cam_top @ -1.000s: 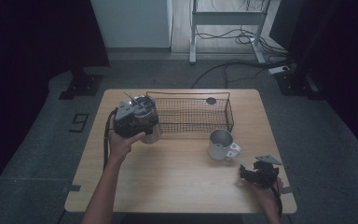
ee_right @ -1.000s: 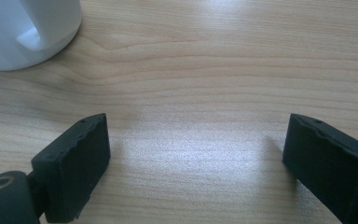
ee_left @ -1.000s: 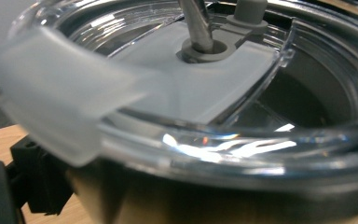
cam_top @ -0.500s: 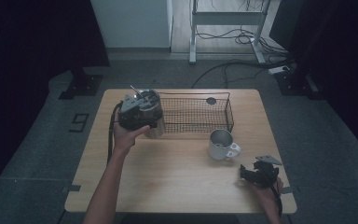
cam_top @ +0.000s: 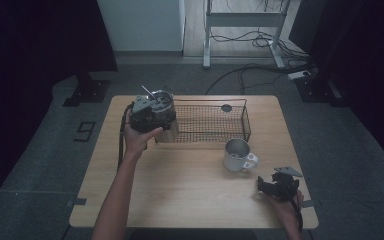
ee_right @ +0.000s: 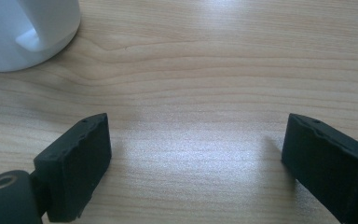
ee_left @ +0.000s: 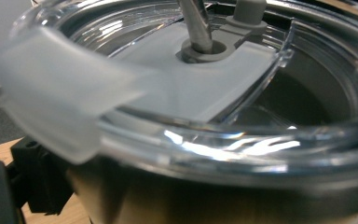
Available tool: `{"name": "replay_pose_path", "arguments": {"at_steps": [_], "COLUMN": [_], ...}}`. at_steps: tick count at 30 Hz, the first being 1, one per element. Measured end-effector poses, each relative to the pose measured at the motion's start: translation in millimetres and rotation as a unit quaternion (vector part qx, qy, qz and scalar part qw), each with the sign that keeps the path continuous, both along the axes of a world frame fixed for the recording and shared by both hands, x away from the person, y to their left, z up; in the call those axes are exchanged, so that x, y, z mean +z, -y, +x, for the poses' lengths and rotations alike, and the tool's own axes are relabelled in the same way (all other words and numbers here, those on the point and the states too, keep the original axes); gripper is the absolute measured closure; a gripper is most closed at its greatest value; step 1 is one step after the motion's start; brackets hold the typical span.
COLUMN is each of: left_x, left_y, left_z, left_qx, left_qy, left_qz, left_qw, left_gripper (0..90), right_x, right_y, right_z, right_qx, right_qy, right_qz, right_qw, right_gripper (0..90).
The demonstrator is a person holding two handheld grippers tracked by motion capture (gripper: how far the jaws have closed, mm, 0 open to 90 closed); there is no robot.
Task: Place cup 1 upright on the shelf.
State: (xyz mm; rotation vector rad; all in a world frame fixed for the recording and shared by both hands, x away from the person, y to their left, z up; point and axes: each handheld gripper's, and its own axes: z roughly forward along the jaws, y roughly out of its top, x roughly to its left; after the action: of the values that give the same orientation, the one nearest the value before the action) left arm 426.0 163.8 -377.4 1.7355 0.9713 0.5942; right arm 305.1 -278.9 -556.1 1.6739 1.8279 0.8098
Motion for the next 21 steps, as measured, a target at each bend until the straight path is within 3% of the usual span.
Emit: {"name": "replay_pose_path", "arguments": {"at_steps": [21], "left_x": [0.4], "left_y": [4.8], "left_z": [24.4], "left_qx": [-0.005], "left_qy": [-0.006], "left_qz": [0.003], "left_qw": [1.0000], "left_gripper": [4.0], "right_x": [0.1], "right_y": [0.1], "right_z": [-0.2], "right_qx": [-0.002], "right_qy": [0.000], "right_qz": [0.000], "right_qw": [1.0000], "right_gripper": [8.9]}}
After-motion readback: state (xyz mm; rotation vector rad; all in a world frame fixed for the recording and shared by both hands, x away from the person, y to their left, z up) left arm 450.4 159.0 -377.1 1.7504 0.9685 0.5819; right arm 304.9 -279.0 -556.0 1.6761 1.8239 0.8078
